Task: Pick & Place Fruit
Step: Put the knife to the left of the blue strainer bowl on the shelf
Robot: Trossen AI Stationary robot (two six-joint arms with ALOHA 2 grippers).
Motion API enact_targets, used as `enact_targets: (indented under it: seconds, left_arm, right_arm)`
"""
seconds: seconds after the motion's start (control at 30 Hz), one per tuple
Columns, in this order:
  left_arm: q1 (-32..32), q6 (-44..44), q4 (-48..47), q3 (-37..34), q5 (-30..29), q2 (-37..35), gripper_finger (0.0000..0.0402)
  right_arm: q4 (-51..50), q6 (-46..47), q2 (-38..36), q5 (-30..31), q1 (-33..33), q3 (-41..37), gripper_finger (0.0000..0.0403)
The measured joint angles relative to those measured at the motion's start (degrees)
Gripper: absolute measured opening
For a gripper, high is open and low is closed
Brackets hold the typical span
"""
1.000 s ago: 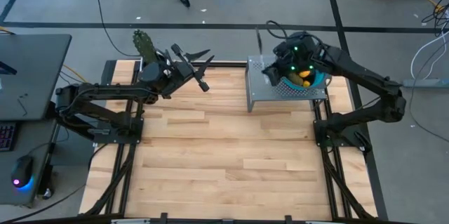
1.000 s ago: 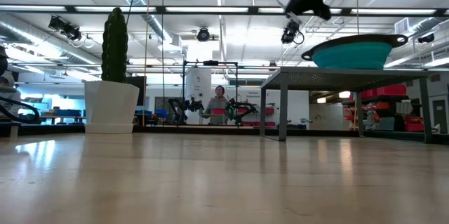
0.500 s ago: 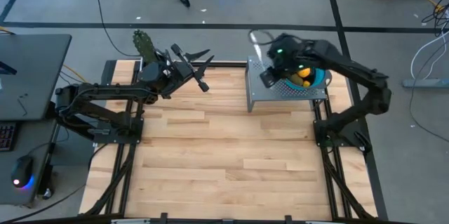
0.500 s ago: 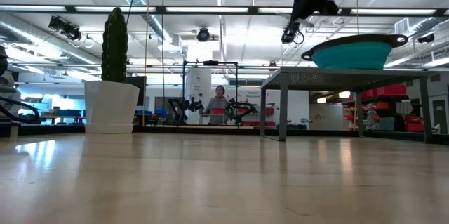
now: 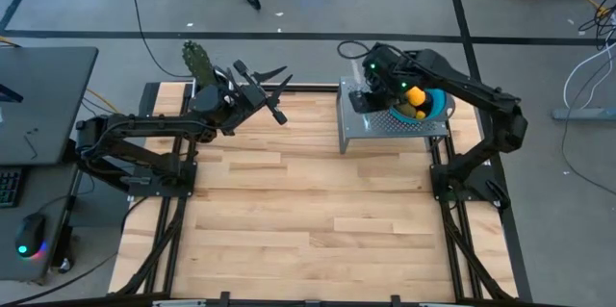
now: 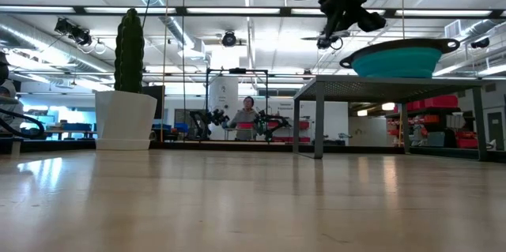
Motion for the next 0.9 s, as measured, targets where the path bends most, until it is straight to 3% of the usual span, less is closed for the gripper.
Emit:
enact_targets:
  seconds: [0.3, 0.9]
  left_arm:
    - [0.0, 0.2, 0.2, 0.1, 0.0, -0.7, 0.0112]
    - [-1.1, -4.8, -2.2, 0.1, 1.1, -1.9, 0.0112]
  right_arm:
    - [-4.9, 4.5, 0.4, -0.1, -4.3, 0.0, 0.0047]
    - [-6.9, 2.7, 5.9, 1.5, -4.7, 0.0, 0.005]
